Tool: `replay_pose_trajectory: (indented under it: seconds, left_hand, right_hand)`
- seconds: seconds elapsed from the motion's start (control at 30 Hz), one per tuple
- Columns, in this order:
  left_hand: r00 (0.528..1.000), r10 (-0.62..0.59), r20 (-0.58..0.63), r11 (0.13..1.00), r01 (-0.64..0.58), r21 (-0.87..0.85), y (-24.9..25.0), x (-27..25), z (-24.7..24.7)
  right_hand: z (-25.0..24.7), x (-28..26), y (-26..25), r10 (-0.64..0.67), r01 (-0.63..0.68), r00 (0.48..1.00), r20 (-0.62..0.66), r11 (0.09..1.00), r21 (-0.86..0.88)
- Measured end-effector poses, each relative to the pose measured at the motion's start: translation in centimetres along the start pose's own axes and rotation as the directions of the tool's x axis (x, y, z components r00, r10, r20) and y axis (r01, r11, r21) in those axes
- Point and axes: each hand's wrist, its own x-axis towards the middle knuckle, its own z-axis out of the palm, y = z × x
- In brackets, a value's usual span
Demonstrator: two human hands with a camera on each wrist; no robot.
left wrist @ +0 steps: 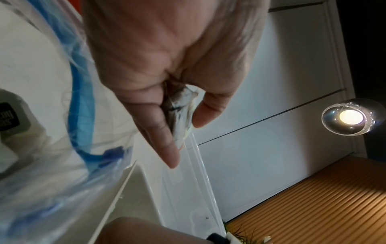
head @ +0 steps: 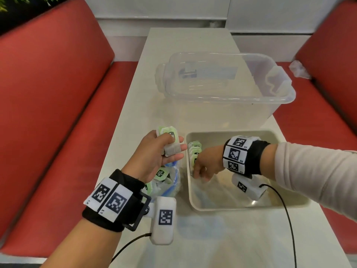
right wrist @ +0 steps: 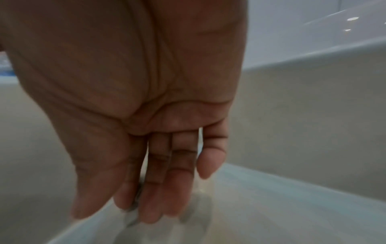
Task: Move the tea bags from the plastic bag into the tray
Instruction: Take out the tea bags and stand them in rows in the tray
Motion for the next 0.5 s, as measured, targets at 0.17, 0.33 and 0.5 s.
replay_pose_trajectory:
  seconds: [0.17, 0.33, 0.5]
  left_hand:
    - [0.999, -0.022, 0.032, 0.999, 0.022, -0.023, 0.0, -0.1, -0.1]
    - [0.999, -0.008, 0.044, 1.000, 0.007, 0.021, 0.0, 0.1, -0.1]
    - [0.999, -0.002, 0.048, 0.996, -0.002, 0.087, 0.0, 0.3, 0.7]
  right_hand:
    - [0.0, 0.3, 0.6, 0.012, -0.006, 0.998, -0.054, 0.995, 0.099]
    - [-2.5, -4.4, 0.8, 0.028, 0.041, 0.965, -0.262, 0.966, 0.254]
    - [-4.6, -9.1, -0.2, 0.114, 0.363, 0.724, -0.680, 0.775, 0.516]
